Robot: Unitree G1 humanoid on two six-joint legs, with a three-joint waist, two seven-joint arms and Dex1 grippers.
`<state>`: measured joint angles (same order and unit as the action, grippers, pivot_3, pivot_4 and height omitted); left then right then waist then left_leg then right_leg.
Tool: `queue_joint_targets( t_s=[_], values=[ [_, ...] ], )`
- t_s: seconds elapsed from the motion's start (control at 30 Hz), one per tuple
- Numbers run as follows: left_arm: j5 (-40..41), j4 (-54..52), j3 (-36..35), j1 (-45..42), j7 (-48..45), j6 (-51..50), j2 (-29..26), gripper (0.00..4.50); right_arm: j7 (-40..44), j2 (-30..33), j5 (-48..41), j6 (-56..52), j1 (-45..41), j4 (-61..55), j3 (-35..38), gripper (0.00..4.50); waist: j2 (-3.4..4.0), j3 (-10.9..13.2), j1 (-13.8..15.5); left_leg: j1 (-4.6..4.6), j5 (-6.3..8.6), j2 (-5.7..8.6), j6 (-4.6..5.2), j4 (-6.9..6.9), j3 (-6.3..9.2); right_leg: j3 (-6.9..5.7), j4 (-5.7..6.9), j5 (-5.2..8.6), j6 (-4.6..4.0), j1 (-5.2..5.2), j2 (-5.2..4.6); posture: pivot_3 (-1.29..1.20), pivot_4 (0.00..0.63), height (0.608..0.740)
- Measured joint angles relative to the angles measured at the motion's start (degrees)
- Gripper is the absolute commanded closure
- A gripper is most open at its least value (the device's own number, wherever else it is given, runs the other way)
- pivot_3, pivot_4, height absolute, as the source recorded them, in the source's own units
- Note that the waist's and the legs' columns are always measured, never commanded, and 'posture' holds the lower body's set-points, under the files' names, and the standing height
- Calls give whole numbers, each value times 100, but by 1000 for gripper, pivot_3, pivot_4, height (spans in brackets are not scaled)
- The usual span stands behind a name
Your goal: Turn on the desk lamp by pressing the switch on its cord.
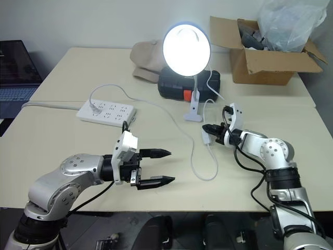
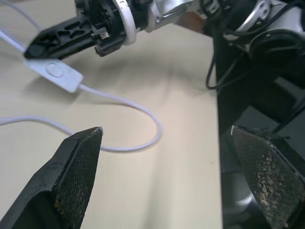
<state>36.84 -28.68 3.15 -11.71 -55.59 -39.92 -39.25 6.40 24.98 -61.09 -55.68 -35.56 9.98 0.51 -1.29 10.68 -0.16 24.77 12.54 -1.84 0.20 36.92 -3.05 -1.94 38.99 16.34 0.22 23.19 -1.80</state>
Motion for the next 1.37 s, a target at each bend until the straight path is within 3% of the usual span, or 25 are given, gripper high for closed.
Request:
queue_joint_targets(
  t_s=[0.07, 0.13, 0.43, 0.6, 0.67, 0.87, 1.1, 1.2, 1.37],
  values=[
    [-86, -28, 3, 99, 6, 104, -16, 0, -10, -140, 249, 5, -61, 163, 10, 4123, 0, 0, 0, 0, 0, 0, 0, 0, -1, 0, 0, 0, -1, 0, 0, 0, 150, 740],
    [-214, -36, 52, 165, 20, 218, -51, 0, 11, -215, 445, 10, -145, 239, 60, 3420, 0, 0, 0, 0, 0, -1, 0, 1, -1, -1, 1, -1, -1, 0, 0, 0, 150, 740],
    [-435, 141, 160, 232, -11, 639, 13, 0, 112, -353, 780, -164, -130, 74, 586, 1592, 0, 0, 2, 0, 0, -3, 0, -1, -1, -1, 2, -2, -2, 1, 0, 0, 150, 740],
    [-576, 461, 113, 203, 123, 914, 142, 0, 641, 178, 915, -259, 280, -671, 630, 411, 0, 0, 12, 0, 0, 0, 1, 1, -1, -3, 1, -2, -1, 1, -2, 0, 150, 740],
    [-674, 576, 105, 177, 116, 1030, 128, 0, 1195, 726, 1113, -219, 494, -1127, 459, 63, 1, 0, 15, 0, 1, 0, 2, 1, -1, -4, 0, -1, 0, 1, -1, 0, 150, 740],
    [-496, 685, -16, -19, 82, 706, -83, 0, 3312, 2303, 1733, 544, 1097, -2446, -78, 63, 1, 1, 3, 0, 1, -8, 2, 0, 7, -9, -1, 14, 25, 1, 9, 0, 150, 740],
    [-132, 568, -521, -218, -262, 183, -946, 0, 5431, 3811, 2429, 2025, 2020, -2930, 247, 63, 1, 0, 15, -1, 1, -9, 0, 4, 7, -10, -2, 15, 26, -1, 9, 0, 150, 740],
    [39, 570, -705, -319, -394, 20, -1158, 0, 5973, 4099, 2618, 2521, 2236, -2919, 651, 63, 1, 0, 8, -5, 0, -10, -1, 6, 4, -8, -1, 14, 26, -3, 8, 0, 150, 740],
    [302, 571, -807, -569, -333, -222, -1155, 0, 6136, 4085, 2768, 2799, 2217, -2743, 783, 63, 0, 0, 11, -8, -1, -10, -2, 6, 2, -5, 0, 15, 26, -6, 8, 0, 150, 740]
  ],
)
